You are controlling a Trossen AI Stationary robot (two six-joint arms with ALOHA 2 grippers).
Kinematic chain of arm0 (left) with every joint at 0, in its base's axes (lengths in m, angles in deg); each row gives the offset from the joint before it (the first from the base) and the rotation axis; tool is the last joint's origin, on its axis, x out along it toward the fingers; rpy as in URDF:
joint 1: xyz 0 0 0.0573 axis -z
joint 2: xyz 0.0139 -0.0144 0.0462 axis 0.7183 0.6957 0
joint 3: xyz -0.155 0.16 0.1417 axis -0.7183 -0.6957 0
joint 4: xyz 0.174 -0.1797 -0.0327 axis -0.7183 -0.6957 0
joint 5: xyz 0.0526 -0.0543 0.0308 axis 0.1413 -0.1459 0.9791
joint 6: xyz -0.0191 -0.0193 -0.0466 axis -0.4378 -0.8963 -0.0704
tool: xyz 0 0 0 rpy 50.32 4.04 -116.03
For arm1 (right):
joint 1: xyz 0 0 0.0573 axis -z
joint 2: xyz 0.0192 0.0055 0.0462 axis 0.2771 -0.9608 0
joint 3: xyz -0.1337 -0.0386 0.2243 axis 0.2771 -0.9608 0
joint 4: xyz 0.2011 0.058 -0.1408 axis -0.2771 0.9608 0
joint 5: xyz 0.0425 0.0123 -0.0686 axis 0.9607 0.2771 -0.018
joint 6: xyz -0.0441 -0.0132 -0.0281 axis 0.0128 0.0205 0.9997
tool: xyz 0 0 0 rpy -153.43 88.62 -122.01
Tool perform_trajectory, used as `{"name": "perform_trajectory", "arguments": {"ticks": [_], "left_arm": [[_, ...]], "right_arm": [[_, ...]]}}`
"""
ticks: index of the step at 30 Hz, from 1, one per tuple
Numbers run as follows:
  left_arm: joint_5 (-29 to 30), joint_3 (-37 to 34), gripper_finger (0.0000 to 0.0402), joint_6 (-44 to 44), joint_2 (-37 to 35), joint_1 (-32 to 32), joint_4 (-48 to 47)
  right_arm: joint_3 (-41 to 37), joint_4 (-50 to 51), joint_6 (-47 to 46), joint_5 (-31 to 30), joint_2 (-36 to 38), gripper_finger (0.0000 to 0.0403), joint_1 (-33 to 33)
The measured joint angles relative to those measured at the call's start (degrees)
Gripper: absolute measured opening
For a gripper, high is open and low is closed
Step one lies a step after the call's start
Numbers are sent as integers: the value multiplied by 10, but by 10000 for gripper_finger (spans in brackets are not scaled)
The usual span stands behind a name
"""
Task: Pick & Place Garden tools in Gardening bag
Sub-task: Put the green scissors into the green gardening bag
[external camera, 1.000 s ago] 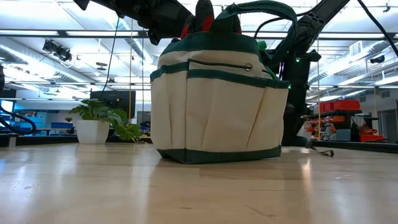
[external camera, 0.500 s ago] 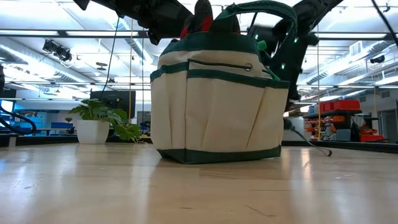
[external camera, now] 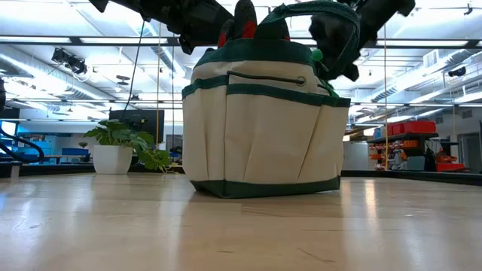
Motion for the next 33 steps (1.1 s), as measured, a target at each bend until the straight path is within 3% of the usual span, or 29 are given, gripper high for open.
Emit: {"name": "perform_trajectory", "arguments": {"ticks": [23,33], "left_arm": [[0,0,179,1,0,0,0],[0,0,179,2,0,0,0]], "right_arm": [[0,-179,16,-16,10,43,-140],[0,-247,38,-65,8,43,-204]]}}
